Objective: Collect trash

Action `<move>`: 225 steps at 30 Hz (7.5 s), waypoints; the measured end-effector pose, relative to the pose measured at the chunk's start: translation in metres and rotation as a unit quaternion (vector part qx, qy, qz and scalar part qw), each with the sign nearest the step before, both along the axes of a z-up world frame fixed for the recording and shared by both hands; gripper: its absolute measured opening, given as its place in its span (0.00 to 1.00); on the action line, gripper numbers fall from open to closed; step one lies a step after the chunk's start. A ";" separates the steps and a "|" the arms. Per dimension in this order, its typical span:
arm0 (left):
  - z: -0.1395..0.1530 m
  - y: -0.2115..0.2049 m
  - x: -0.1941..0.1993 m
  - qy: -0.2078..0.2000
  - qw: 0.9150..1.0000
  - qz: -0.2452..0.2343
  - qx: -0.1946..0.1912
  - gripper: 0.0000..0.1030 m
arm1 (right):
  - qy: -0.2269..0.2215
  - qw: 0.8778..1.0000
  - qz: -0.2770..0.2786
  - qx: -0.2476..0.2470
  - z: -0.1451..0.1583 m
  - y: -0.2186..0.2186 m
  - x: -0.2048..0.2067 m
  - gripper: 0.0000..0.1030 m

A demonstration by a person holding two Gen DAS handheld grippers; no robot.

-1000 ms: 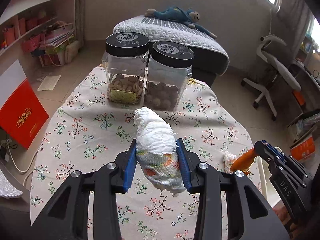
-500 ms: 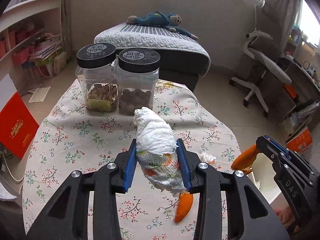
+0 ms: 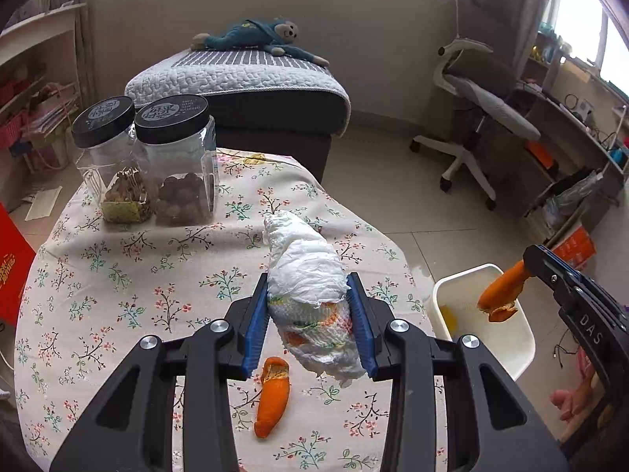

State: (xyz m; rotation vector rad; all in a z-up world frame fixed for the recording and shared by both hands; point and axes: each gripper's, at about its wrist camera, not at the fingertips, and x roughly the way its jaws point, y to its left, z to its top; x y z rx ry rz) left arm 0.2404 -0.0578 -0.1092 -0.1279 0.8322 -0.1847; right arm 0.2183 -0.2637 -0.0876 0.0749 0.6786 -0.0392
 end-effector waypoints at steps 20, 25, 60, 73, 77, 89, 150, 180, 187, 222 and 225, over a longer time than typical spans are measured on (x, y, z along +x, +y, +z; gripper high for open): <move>0.000 -0.167 -0.015 -0.010 0.990 -0.140 -0.021 0.37 | -0.064 0.975 -0.213 -0.019 0.021 -0.139 -0.060 0.90; -0.002 -0.210 -0.021 -0.004 0.985 -0.170 -0.011 0.37 | -0.071 0.960 -0.269 -0.022 0.027 -0.164 -0.080 0.93; 0.014 -0.107 -0.022 -0.052 0.991 -0.034 0.122 0.90 | -0.018 0.970 -0.212 -0.114 0.006 -0.055 -0.057 0.93; -0.119 0.006 0.017 0.220 0.967 -0.002 0.127 0.79 | 0.086 0.983 -0.141 -0.083 -0.034 -0.008 -0.016 0.93; -0.135 0.011 0.017 0.234 0.966 -0.021 0.109 0.63 | 0.134 0.982 -0.120 -0.061 -0.058 0.006 0.002 0.93; -0.113 0.043 -0.015 0.185 0.974 -0.055 0.116 0.19 | 0.168 0.983 -0.030 -0.066 -0.101 0.084 0.051 0.93; 0.048 -0.017 -0.027 -0.123 0.991 -0.017 0.057 0.21 | -0.079 0.988 -0.088 -0.099 0.024 0.009 -0.042 0.26; -0.132 0.033 -0.013 0.254 0.966 -0.020 0.042 0.19 | -0.023 1.000 -0.014 -0.003 0.009 0.045 -0.033 0.26; -0.050 0.048 -0.026 0.075 0.994 0.008 0.074 0.15 | -0.042 0.999 -0.005 -0.002 0.017 0.059 -0.035 0.26; 0.051 -0.122 -0.037 -0.207 0.974 -0.055 0.067 0.15 | -0.095 0.970 -0.213 -0.073 0.019 -0.104 -0.049 0.73; 0.048 -0.151 -0.035 -0.196 0.976 -0.085 0.053 0.15 | -0.101 0.959 -0.256 -0.064 0.021 -0.130 -0.061 0.93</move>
